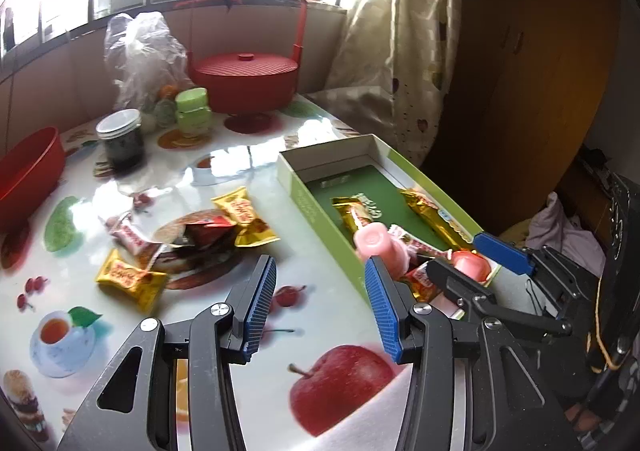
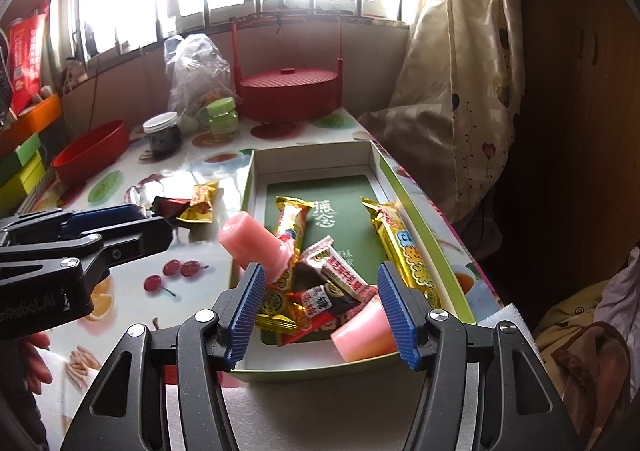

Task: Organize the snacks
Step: 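Move both open grippers back over the remaining snacks on the table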

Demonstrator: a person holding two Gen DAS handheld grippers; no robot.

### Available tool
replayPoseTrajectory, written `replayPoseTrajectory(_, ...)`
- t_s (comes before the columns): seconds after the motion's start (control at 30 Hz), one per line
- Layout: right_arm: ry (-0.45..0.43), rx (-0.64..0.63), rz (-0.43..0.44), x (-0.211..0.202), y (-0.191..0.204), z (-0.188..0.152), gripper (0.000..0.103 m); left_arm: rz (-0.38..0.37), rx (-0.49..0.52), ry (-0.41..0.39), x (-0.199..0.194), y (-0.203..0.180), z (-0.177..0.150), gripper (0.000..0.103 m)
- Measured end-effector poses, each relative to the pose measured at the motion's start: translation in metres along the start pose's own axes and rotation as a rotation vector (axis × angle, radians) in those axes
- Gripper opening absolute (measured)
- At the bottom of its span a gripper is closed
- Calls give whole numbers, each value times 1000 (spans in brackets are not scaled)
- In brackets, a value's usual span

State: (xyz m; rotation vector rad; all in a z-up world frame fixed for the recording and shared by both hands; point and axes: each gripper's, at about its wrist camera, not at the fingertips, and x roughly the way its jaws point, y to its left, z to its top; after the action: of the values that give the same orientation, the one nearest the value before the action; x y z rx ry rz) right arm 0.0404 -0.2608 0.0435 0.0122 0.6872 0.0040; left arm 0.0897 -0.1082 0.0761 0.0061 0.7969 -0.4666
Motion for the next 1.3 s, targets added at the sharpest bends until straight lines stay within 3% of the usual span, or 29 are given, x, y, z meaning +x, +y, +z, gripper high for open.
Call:
replayPoseTrajectory(0.6, -26, -59, 46, 2, 42, 13, 59, 82, -45, -27, -24, 43, -15, 48)
replayPoseTrajectory(0.97, -14, -126, 110, 18, 78, 20, 59, 148, -181, -5, -25, 101, -30, 48)
replayPoseTrajectory(1.3, 26, -160, 141, 42, 94, 26, 59, 149, -266, 23, -11, 127, -33, 48)
